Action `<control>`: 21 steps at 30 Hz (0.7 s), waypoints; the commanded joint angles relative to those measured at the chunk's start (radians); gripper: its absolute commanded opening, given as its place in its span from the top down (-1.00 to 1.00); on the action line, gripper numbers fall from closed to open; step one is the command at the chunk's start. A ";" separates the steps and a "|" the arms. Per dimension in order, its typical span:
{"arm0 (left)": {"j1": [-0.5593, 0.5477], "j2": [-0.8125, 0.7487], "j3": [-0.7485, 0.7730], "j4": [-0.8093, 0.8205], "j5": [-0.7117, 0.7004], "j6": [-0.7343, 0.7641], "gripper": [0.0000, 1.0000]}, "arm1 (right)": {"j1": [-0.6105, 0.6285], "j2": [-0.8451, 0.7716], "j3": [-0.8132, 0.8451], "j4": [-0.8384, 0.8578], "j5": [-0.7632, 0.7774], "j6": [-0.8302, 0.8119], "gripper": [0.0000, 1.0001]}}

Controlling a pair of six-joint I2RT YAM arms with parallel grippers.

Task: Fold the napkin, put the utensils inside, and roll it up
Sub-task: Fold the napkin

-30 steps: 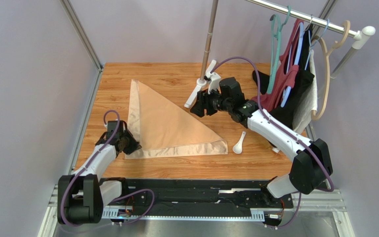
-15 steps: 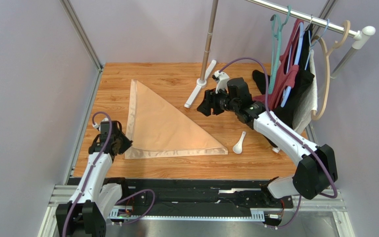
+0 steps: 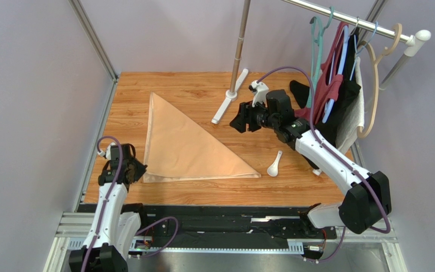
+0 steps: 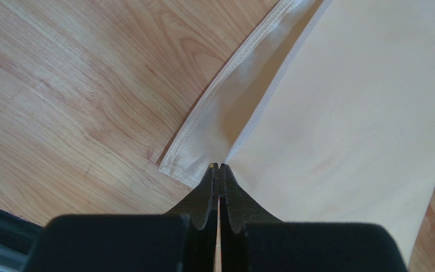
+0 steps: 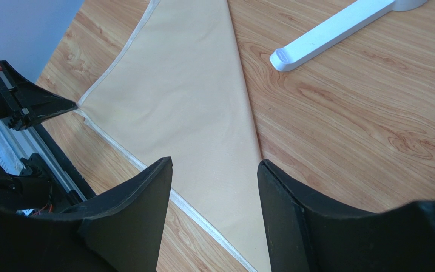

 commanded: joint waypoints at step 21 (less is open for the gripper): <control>0.027 -0.041 -0.040 -0.061 -0.072 -0.092 1.00 | -0.012 -0.050 -0.016 0.021 0.002 -0.012 -0.23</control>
